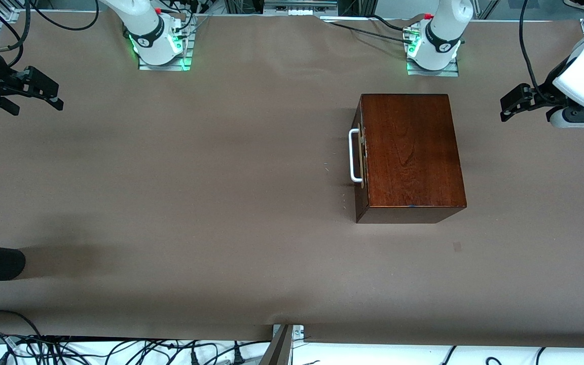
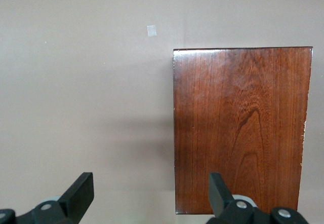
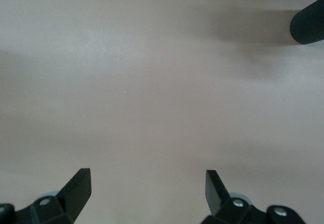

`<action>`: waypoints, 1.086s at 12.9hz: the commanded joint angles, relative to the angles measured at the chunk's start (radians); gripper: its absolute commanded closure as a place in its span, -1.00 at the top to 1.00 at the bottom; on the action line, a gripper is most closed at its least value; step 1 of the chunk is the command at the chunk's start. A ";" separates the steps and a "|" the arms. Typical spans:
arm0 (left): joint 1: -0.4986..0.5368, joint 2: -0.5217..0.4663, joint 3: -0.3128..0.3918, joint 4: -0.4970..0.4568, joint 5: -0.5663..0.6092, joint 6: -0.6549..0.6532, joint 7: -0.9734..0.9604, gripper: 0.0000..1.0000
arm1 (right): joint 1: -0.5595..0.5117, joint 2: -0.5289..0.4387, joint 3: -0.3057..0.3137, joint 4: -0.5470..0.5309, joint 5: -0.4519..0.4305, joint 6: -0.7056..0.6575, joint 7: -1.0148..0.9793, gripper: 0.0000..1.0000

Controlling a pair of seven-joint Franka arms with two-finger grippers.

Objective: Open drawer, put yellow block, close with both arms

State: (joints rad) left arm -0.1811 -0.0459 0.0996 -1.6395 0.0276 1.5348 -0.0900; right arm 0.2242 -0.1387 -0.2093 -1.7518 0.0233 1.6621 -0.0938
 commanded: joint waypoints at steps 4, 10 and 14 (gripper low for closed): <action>-0.001 -0.029 0.003 -0.020 0.008 0.021 0.019 1.00 | 0.001 -0.022 0.002 -0.011 -0.014 -0.004 -0.015 1.00; 0.028 -0.031 0.003 -0.022 -0.015 0.021 0.019 1.00 | 0.001 -0.021 0.002 -0.011 -0.014 -0.004 -0.014 1.00; 0.031 -0.031 0.005 -0.020 -0.026 0.021 0.019 1.00 | 0.001 -0.021 0.001 -0.011 -0.014 -0.004 -0.015 1.00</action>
State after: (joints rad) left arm -0.1587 -0.0545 0.1056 -1.6404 0.0223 1.5458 -0.0900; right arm 0.2242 -0.1393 -0.2094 -1.7518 0.0232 1.6622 -0.0949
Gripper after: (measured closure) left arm 0.000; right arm 0.000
